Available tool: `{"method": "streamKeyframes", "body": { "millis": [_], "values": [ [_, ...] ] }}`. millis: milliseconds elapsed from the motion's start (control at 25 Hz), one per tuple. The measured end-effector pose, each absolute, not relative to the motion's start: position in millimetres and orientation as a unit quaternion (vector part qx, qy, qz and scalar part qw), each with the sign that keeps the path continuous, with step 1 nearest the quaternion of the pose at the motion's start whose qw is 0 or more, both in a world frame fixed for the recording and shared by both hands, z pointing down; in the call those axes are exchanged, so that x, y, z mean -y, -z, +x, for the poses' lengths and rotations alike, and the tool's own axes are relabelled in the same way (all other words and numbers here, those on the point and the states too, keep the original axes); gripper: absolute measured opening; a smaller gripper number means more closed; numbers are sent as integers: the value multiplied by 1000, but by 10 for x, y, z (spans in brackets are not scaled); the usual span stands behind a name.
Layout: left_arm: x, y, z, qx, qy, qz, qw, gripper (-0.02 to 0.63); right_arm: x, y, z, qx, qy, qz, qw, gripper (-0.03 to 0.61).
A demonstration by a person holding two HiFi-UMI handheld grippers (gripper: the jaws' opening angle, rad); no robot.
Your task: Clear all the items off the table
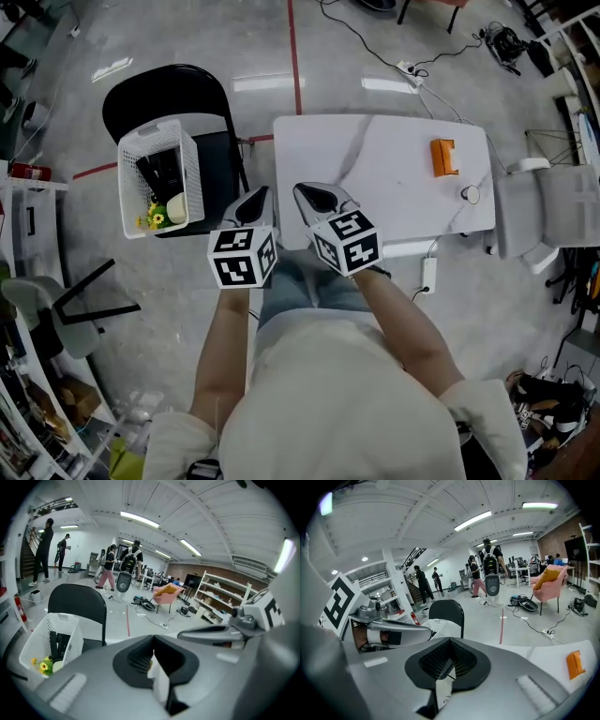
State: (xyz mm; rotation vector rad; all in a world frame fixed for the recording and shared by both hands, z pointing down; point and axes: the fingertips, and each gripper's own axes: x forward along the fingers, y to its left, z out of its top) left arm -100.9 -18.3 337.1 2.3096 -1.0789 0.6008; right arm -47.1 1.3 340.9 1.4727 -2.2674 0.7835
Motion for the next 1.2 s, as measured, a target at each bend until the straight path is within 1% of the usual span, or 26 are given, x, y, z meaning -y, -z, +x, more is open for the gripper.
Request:
{"method": "streamKeyframes", "body": {
  "millis": [600, 920, 1200],
  "values": [
    [-1030, -3400, 924, 295, -230, 895, 244, 9, -1381, -3391, 1393, 729, -280, 611, 133, -2],
    [-1445, -3399, 1623, 256, -246, 907, 227, 9, -1898, -3437, 2174, 690, -288, 654, 118, -2],
    [-1665, -3459, 2034, 228, -261, 912, 218, 9, -2171, -3494, 2640, 660, -300, 681, 102, -2]
  ]
}}
